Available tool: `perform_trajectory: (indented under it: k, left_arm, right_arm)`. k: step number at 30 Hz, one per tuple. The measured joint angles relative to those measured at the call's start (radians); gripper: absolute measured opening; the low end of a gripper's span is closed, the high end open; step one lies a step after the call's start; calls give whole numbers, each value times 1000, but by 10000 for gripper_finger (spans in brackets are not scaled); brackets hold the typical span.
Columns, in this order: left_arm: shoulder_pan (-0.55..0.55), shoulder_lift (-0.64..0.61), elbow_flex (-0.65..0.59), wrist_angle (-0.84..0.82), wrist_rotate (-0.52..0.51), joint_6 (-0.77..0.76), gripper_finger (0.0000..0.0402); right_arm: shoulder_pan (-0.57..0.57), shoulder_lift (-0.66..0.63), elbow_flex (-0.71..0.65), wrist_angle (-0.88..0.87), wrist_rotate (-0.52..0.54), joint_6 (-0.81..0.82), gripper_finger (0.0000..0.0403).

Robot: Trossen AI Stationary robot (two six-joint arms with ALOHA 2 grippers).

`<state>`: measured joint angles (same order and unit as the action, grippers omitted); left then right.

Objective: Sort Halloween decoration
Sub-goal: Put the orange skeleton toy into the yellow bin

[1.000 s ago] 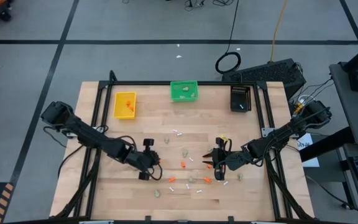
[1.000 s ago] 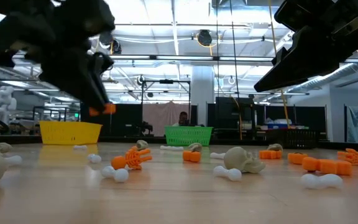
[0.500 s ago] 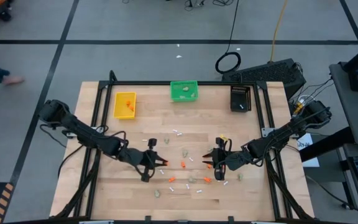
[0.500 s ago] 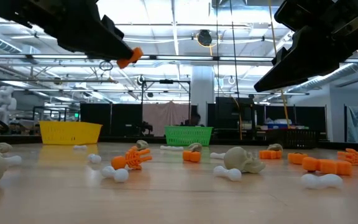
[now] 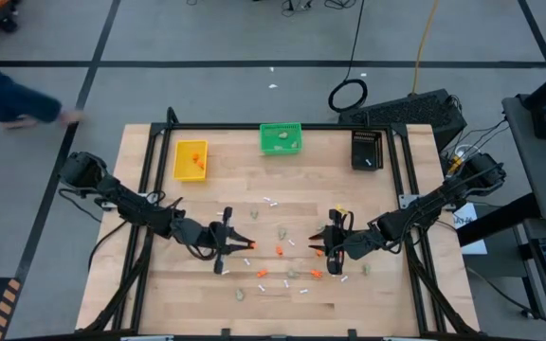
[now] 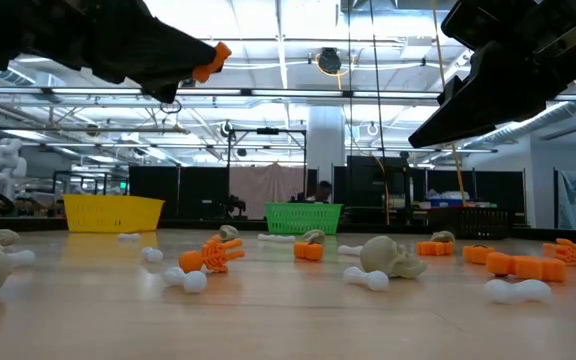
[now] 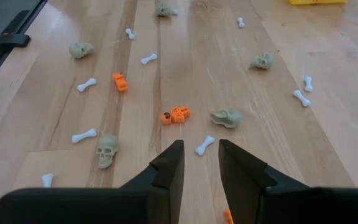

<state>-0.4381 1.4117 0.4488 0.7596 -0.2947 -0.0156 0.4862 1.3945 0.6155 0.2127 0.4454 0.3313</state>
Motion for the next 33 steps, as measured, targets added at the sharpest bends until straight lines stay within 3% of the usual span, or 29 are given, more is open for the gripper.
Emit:
perform_trajectory:
  k: [14, 28, 33]
  left_arm:
    - [-1, 0, 0, 3, 5, 12, 34]
    - [2, 0, 0, -14, -1, 452, 34]
    - [2, 0, 0, -14, -4, 504, 34]
  right_arm:
    - [0, 0, 0, 0, 3, 0, 89]
    - [0, 0, 0, 1, 3, -2, 89]
    - [0, 0, 0, 0, 4, -3, 89]
